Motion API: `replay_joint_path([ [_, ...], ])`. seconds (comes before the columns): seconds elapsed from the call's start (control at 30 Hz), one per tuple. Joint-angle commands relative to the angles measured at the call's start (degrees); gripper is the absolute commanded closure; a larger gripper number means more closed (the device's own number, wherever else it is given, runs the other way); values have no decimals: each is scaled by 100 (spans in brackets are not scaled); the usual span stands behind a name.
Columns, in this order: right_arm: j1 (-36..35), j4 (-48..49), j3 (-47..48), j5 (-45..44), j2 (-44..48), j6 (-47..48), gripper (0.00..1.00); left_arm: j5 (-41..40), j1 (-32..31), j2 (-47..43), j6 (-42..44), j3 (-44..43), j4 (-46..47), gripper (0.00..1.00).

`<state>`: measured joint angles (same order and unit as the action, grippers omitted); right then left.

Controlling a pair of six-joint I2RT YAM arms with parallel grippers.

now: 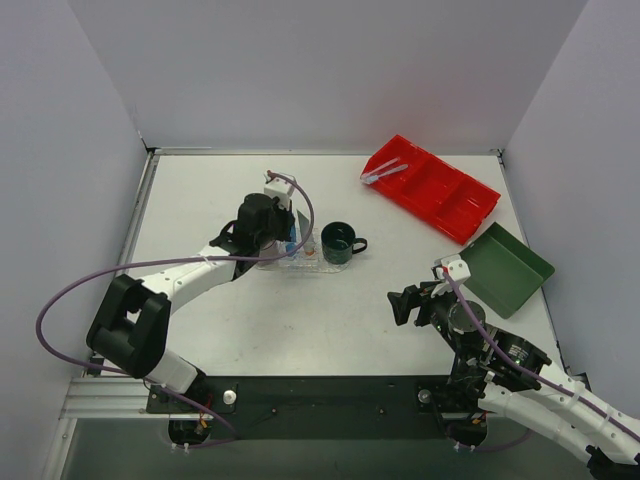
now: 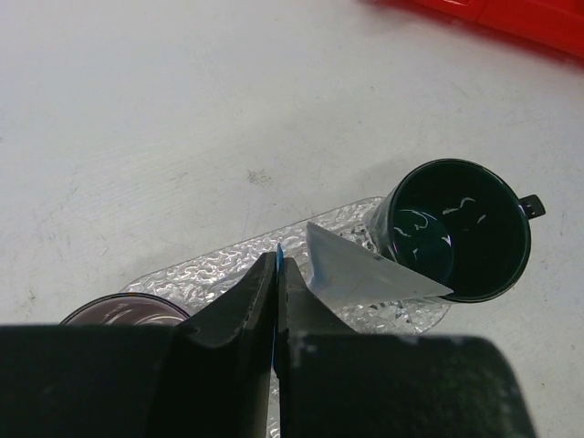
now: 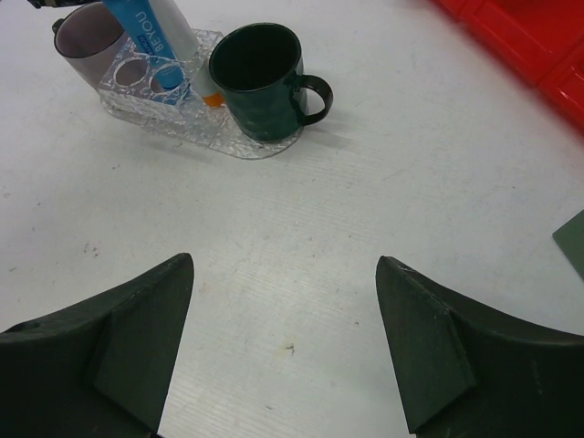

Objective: Prepare toiletry sets of a toothbrush and toothpaste on the tray

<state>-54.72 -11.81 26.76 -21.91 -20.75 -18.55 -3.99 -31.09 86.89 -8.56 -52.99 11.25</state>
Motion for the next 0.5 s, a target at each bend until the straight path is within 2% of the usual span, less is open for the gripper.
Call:
replay_joint_path([
  [0.0, 31, 13, -13, -173, 54, -62, 24, -76, -37, 100, 38, -211, 124, 85],
  [0.3, 23, 4, 4, -191, 63, -70, 24, -58, -37, 188, 205, -290, 168, 79],
  [0.47, 23, -31, 13, -217, 124, -70, 24, -76, -46, 162, 223, -344, 97, 65],
])
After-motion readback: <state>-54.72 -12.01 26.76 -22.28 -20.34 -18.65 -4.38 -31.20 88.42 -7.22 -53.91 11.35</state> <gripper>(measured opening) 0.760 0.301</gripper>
